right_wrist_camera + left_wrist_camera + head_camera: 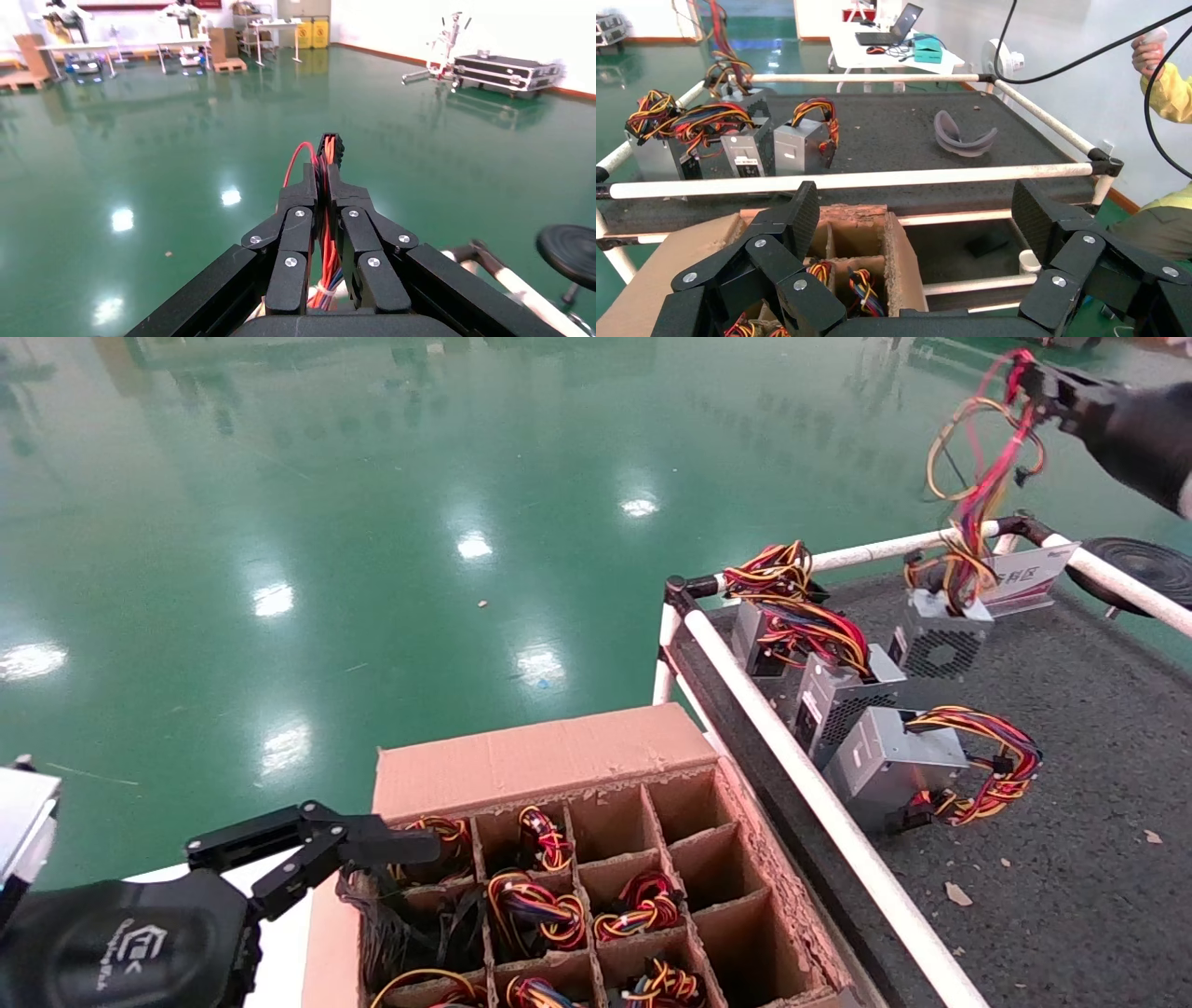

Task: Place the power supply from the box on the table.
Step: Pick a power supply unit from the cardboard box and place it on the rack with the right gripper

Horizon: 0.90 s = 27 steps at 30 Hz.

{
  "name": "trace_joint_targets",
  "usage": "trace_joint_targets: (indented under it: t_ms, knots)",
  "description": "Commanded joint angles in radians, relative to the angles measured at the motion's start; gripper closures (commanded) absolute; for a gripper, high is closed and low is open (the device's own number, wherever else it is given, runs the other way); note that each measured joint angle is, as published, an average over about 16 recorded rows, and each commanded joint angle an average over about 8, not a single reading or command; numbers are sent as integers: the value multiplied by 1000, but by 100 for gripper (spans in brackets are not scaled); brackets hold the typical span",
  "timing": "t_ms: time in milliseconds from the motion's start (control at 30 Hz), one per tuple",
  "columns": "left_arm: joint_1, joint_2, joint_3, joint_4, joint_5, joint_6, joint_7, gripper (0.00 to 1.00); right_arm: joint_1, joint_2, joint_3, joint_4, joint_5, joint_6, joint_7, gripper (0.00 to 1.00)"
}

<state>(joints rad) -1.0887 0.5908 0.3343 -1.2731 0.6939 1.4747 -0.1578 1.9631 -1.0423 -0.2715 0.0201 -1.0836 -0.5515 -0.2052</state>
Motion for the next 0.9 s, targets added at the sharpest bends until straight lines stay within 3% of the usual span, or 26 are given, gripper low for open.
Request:
trace_joint_targets:
  t_ms: [33,900]
  knots:
    - [0,0,0,0,0,0,0,0,4,-12,4,0,5,1,-1,100]
    - [0,0,1,0,0,0,0,0,25,-88,10,-19,15,-47,9,100]
